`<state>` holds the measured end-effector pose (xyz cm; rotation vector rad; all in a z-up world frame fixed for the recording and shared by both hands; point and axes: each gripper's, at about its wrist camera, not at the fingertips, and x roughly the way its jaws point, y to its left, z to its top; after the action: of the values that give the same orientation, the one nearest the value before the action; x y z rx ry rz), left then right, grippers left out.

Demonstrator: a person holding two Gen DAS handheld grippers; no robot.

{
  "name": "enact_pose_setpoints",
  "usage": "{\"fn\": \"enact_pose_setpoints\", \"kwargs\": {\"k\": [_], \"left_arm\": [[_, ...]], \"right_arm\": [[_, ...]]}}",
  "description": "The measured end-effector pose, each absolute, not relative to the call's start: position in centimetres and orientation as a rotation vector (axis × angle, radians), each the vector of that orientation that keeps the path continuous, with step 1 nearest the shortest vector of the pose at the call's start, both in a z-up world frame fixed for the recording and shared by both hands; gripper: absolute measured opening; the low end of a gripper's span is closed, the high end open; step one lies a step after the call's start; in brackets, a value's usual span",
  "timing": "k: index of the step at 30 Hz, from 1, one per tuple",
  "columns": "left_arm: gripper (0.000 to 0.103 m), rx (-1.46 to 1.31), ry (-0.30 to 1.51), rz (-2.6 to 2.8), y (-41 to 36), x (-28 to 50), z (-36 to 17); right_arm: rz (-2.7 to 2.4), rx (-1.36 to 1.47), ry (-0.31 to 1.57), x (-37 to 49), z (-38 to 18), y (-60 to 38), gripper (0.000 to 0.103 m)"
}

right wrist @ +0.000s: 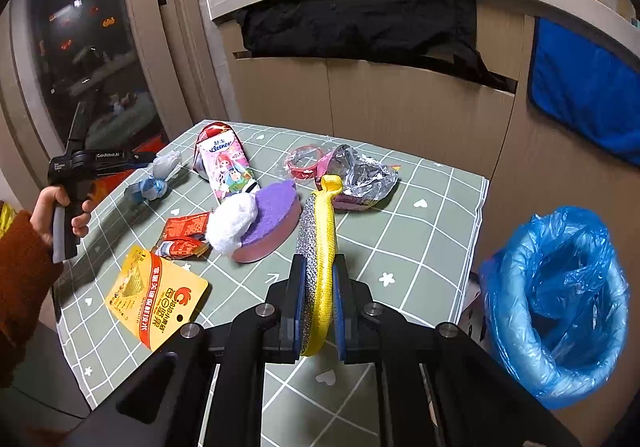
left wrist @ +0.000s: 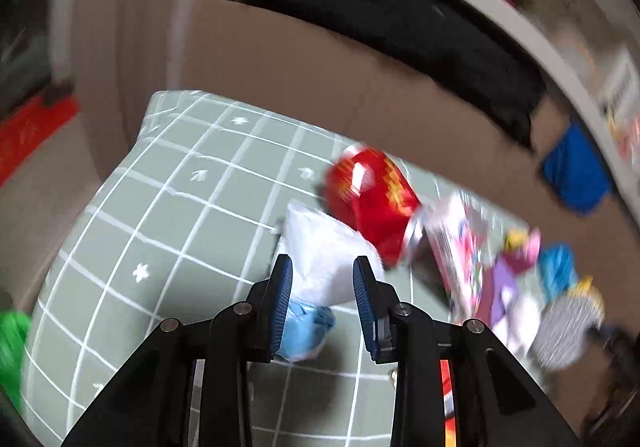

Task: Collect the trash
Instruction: 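Lift the sponge with the right tool while the left tool grasps the tissue in blue plastic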

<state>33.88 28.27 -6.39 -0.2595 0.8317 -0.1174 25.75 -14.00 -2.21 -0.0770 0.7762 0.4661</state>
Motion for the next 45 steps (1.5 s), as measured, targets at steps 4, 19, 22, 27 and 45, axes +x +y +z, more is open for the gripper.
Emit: {"fn": "enact_pose_setpoints", "kwargs": {"k": [4, 19, 22, 27, 45], "left_arm": [[0.033, 0.013, 0.823, -0.063, 25.3, 33.3, -6.8], [0.051, -0.178, 0.994, 0.034, 28.8, 35.6, -11.0], [0.041, -0.169, 0.986, 0.071, 27.7, 34.2, -10.7], [0.040, -0.279, 0.902, 0.026, 26.4, 31.1, -9.1], [0.042, -0.198, 0.858, -0.228, 17.2, 25.0, -5.8]], "right_arm": [[0.471, -0.094, 0.776, 25.4, -2.4, -14.0, 0.011], [0.481, -0.081, 0.788, 25.1, -3.6, -14.1, 0.013], [0.479, -0.064, 0.792, 25.1, -3.8, -14.4, 0.013], [0.489, -0.058, 0.802, 25.6, -3.8, -14.2, 0.015], [0.568, -0.076, 0.813, 27.0, -4.0, -11.1, 0.013]]}}
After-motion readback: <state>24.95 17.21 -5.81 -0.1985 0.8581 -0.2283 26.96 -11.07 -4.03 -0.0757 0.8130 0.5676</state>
